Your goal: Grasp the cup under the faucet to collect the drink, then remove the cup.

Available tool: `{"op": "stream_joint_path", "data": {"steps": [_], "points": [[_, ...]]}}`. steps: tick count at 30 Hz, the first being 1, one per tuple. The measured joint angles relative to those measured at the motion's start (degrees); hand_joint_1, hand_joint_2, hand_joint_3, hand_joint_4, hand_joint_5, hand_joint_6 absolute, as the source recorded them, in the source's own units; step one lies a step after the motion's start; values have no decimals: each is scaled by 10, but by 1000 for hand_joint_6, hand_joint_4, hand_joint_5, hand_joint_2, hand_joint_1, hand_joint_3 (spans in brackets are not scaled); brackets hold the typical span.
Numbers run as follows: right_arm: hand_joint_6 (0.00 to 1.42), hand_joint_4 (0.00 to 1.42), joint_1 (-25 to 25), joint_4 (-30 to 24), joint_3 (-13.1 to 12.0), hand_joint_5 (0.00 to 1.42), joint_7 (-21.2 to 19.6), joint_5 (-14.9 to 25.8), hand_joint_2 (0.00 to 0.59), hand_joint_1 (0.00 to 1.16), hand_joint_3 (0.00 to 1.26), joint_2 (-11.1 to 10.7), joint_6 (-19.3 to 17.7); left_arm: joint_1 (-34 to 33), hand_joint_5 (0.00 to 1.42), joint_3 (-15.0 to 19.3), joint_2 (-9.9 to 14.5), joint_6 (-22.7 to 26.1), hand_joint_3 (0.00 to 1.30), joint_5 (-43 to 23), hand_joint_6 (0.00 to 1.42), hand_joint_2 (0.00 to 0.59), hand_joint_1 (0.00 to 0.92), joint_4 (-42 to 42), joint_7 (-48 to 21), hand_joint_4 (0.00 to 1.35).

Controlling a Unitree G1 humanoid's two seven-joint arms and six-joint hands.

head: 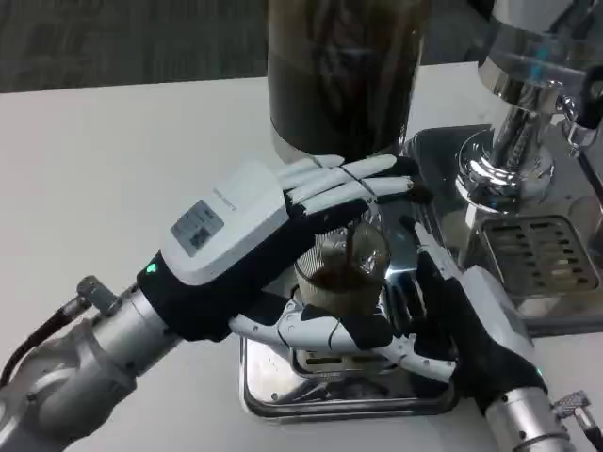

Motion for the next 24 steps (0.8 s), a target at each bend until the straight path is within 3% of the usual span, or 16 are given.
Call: {"op": "stream_joint_path", "data": {"steps": [24], "points": [[66,0,-25,21,1,0,30,17,200,550,0,11,-2,4,343,-1,10,13,270,-4,232,173,0,-9,3,150]]}}
